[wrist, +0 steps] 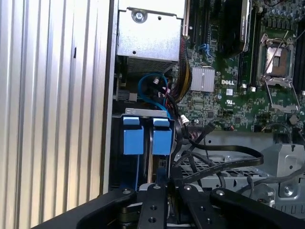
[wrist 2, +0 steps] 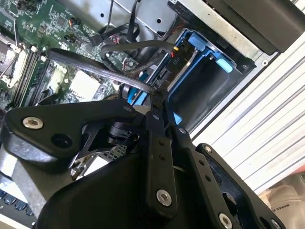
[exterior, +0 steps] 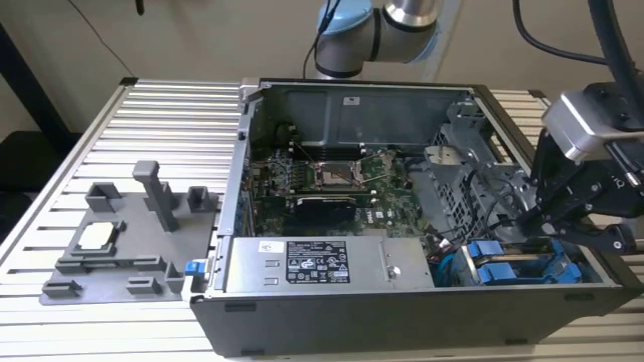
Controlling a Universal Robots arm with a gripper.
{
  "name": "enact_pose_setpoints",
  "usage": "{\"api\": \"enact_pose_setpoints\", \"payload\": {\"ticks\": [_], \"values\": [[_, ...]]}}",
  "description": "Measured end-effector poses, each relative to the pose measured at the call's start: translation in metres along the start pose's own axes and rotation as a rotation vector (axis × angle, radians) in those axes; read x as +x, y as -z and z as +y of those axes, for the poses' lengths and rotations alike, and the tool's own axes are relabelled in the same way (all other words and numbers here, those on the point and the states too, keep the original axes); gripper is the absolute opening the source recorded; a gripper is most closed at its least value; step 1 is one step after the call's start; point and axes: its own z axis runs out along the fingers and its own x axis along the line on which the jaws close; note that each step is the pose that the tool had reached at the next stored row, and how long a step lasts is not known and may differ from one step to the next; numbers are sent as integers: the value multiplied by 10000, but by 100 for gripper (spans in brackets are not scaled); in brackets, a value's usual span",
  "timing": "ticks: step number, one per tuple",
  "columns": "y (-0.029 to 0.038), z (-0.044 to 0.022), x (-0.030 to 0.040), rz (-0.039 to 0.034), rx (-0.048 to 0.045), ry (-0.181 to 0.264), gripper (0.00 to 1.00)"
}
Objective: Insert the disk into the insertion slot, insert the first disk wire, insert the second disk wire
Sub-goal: 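Insert the second disk wire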
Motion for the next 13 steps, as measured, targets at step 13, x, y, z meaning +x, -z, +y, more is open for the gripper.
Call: {"api": "enact_pose_setpoints", "payload": {"ticks": [13], "values": [[-99, -52, 21, -79, -127, -64, 16]]}}
